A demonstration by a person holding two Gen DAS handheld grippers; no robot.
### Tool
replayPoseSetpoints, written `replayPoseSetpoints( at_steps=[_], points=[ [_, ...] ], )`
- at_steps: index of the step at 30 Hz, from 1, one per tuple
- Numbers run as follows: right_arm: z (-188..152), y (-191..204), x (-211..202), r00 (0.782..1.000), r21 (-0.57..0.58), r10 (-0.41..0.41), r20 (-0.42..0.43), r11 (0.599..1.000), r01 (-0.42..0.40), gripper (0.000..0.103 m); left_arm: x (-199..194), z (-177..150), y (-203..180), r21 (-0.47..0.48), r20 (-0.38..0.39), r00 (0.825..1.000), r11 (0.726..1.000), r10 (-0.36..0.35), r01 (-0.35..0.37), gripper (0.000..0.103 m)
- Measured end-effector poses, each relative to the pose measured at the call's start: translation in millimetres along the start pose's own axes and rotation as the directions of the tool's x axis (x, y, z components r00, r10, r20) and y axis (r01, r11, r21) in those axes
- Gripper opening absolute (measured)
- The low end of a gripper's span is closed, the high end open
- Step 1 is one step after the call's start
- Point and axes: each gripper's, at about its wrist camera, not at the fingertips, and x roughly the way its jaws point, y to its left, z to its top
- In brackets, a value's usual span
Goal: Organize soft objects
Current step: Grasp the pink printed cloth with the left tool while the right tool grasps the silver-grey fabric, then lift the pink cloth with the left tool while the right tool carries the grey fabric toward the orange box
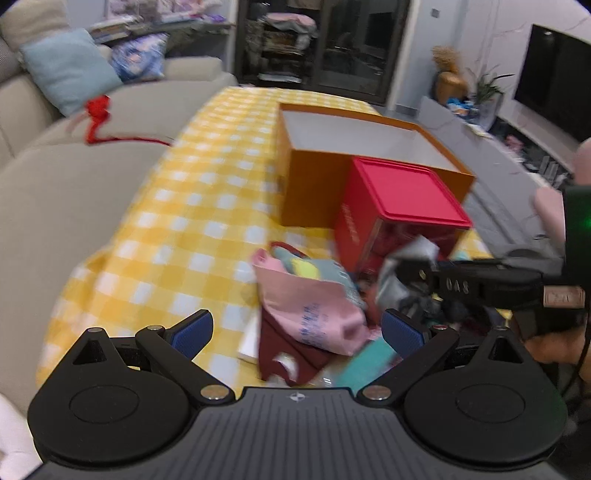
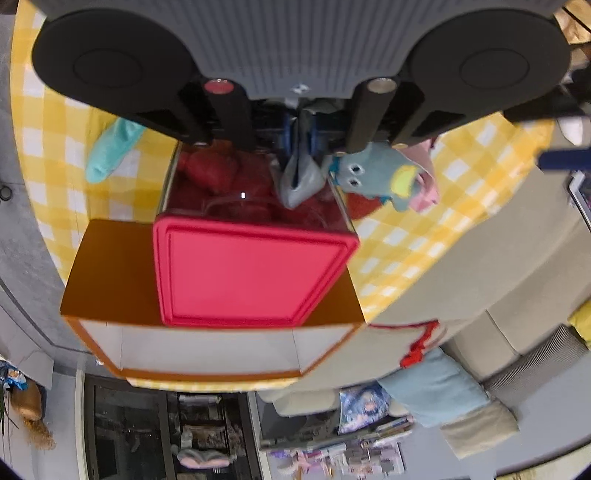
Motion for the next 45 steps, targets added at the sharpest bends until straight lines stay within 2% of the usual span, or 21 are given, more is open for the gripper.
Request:
replayPoseSetpoints(
  at_steps=[3,6,10,14,18,19,20,21,22,26,27,28,30,31,32,33,35,36,39,45],
  points=[
    [4,2,-11,0.999,0.002,0.023,0.029,1.0,-0.023,0.006,7,-5,2,-0.023,0.003,1.0,0.999,-0.025,0.025,0.103],
    [8,-1,-21,0.998,0.033,0.038,0.053,0.999,-0.04,0.006,13,-9,1,-0.003,0.101,0.994,0.999,-0.046,0.046,0.103],
    [15,-9,-46,0.986,0.081,0.083,0.141,0.992,-0.095,0.006,37,-6,-7,0.024,0.049,0.998,0.999,-0.03,0.029,0.103],
    [20,-18,-68,0.967,0.121,0.129,0.221,0.98,-0.159,0.006,52,-4,-14,0.01,0.035,0.998,0.998,-0.055,0.054,0.103],
    [21,-24,-82,0.949,0.152,0.152,0.276,0.968,-0.199,0.006,71,-1,-30,0.09,0.022,1.0,0.996,-0.008,0.006,0.103],
    [21,-25,-87,0.941,0.164,0.166,0.296,0.961,-0.222,0.008,76,0,-31,0.1,0.016,1.0,0.995,-0.003,0.001,0.1],
    [21,-27,-91,0.931,0.177,0.192,0.311,0.951,-0.255,0.008,80,0,-31,0.103,0.006,1.0,0.995,0.01,-0.01,0.089],
    [21,-29,-95,0.922,0.186,0.209,0.325,0.942,-0.279,0.009,82,0,-29,0.092,0.001,1.0,0.996,0.022,-0.022,0.084],
    [20,-30,-97,0.915,0.192,0.219,0.338,0.936,-0.295,0.01,84,-1,-26,0.076,-0.003,1.0,0.997,0.03,-0.03,0.083],
    [20,-30,-97,0.914,0.203,0.221,0.341,0.932,-0.301,0.01,88,-6,-10,0.032,-0.059,0.998,0.999,0.028,-0.027,0.07],
    [21,-30,-96,0.914,0.206,0.224,0.34,0.93,-0.304,0.01,88,-7,-7,0.016,-0.064,0.998,1.0,0.024,-0.023,0.062],
    [21,-30,-96,0.914,0.205,0.223,0.34,0.931,-0.303,0.01,87,-9,-2,-0.007,-0.065,0.998,1.0,0.013,-0.013,0.061],
    [21,-32,-98,0.915,0.199,0.218,0.338,0.934,-0.296,0.01,83,-9,3,-0.037,-0.06,0.998,0.999,-0.011,0.008,0.05],
    [21,-32,-98,0.917,0.199,0.213,0.338,0.936,-0.291,0.01,81,-8,4,-0.036,-0.057,0.998,0.999,-0.023,0.021,0.048],
    [21,-33,-98,0.918,0.202,0.211,0.337,0.935,-0.29,0.01,79,-8,4,-0.022,-0.056,0.998,0.999,-0.037,0.036,0.043],
    [19,-34,-97,0.919,0.204,0.214,0.333,0.935,-0.291,0.01,78,-7,4,0.002,-0.057,0.997,0.999,-0.049,0.049,0.032],
    [19,-34,-98,0.92,0.207,0.207,0.332,0.936,-0.285,0.01,76,-8,4,0.031,-0.063,0.996,0.997,-0.066,0.068,0.02],
    [19,-34,-98,0.921,0.205,0.207,0.33,0.937,-0.284,0.01,76,-9,6,0.015,-0.063,0.995,0.997,-0.073,0.074,0.015],
    [19,-33,-97,0.922,0.202,0.206,0.329,0.938,-0.281,0.01,75,-7,14,-0.034,-0.038,0.993,0.994,-0.108,0.106,0.011],
    [22,-30,-95,0.926,0.2,0.203,0.319,0.94,-0.275,0.01,63,2,12,0.005,-0.007,0.994,0.994,-0.109,0.11,0.01]
  ],
)
